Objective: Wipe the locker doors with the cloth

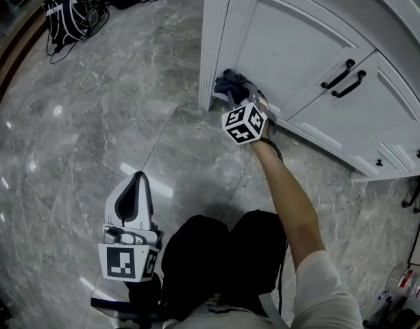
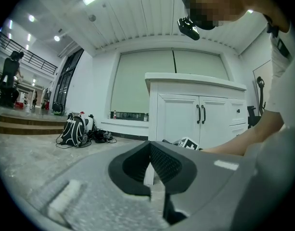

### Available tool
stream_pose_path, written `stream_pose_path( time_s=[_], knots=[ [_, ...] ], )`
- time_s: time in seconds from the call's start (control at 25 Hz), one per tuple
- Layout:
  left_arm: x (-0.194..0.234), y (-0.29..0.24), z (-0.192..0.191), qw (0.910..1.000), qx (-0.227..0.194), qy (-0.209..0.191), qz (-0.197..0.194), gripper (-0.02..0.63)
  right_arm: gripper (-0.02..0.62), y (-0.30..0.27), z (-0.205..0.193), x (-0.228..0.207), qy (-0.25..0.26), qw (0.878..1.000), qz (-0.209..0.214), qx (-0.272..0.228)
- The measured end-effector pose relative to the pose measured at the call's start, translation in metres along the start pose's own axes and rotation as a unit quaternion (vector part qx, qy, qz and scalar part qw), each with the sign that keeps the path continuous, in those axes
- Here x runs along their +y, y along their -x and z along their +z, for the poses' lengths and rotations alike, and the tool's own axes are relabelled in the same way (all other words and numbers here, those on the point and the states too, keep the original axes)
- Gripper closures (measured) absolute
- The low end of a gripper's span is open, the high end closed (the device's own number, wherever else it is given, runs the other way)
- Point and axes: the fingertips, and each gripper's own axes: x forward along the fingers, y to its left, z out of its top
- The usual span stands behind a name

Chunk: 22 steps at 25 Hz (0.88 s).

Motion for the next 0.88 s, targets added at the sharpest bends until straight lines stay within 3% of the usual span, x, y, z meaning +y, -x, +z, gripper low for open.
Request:
stream_pose_path(
  time_s=[0.44,0.88],
  knots=[
    [-0.020,-0.006,0.010,0.9993,-0.023,0.010,-0.029,0.604,0.518,0.028,-0.035,-0.024,0.029,0.999,-0.020,0.028],
    [-0.025,-0.003,0.009,0.9991,-0.013,0.012,-0.038,0.604,0.518,0.084,0.047,-0.097,0.041,0.997,-0.071,-0.008]
  ],
)
